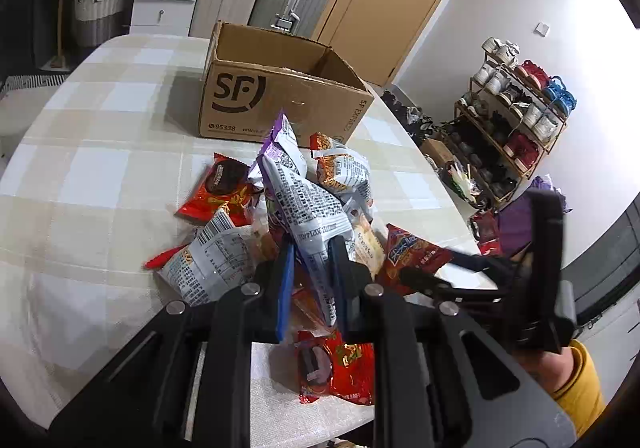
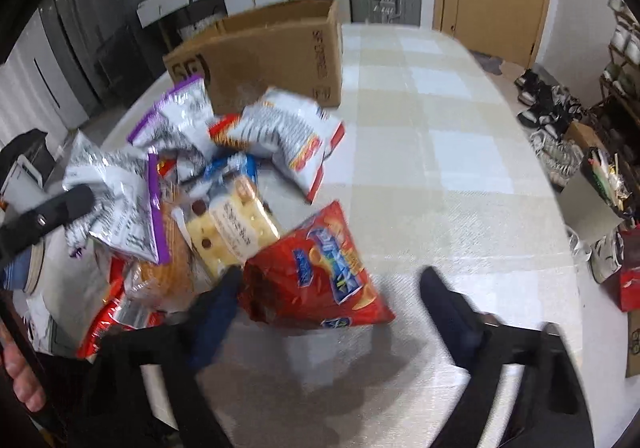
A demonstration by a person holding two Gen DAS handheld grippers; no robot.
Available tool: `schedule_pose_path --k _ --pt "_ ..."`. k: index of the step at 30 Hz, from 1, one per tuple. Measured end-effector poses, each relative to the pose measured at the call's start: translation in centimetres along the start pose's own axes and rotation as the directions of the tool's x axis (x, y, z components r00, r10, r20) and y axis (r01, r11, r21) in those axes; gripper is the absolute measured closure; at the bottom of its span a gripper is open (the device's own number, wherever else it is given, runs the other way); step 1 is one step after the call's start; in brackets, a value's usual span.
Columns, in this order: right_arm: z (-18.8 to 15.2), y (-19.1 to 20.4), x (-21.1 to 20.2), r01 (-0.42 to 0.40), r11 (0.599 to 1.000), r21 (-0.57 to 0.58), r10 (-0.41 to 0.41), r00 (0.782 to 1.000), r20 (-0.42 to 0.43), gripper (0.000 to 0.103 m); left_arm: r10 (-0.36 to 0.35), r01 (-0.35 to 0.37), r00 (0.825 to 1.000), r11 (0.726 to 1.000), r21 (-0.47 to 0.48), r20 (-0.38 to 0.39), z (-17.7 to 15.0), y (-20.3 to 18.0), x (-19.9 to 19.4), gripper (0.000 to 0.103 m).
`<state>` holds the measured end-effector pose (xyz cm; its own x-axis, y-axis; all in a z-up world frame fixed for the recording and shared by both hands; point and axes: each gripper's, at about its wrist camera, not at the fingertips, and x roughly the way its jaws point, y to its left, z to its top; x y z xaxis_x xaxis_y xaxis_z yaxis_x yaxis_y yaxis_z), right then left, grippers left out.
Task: Organize snacks
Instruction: 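Grasp a white-purple snack bag with the left tool while the right tool grasps a red chip bag, then carry both held bags over the cardboard box with both tools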
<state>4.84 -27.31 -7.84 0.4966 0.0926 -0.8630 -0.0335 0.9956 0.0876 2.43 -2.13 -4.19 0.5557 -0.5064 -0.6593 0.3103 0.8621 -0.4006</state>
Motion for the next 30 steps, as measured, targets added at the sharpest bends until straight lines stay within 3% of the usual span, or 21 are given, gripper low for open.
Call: schedule_pose_path --k 2,8,11,13,30 --pt "-0.1 -0.1 0.8 0.008 1.000 0.007 -0.008 0.999 -0.031 0.035 -0.002 0.002 1.000 1.000 -0.003 -0.001 0.0 0.2 0.1 0.089" --pt "-0.1 -0.6 0.6 0.002 1.000 0.026 -0.002 1.000 -0.011 0.042 -0.020 0.020 1.000 1.000 -0.013 0.000 0.3 0.4 0.0 0.090" --pt "0.0 -0.8 0.0 -0.005 1.000 0.030 0.005 1.000 0.008 0.049 -0.031 0.031 1.000 0.999 -0.029 0.001 0.3 0.8 0.0 0.090" --pt "0.1 -0.9 -0.6 -0.001 1.000 0.030 0.000 0.999 0.032 0.062 -0.033 0.033 0.999 0.999 -0.037 0.003 0.4 0.9 0.0 0.090" --pt "0.3 -1.9 -2.7 -0.115 0.988 0.104 0.103 0.988 0.112 0.077 -0.078 0.080 0.997 0.993 -0.090 0.024 0.7 2.1 -0.6 0.091"
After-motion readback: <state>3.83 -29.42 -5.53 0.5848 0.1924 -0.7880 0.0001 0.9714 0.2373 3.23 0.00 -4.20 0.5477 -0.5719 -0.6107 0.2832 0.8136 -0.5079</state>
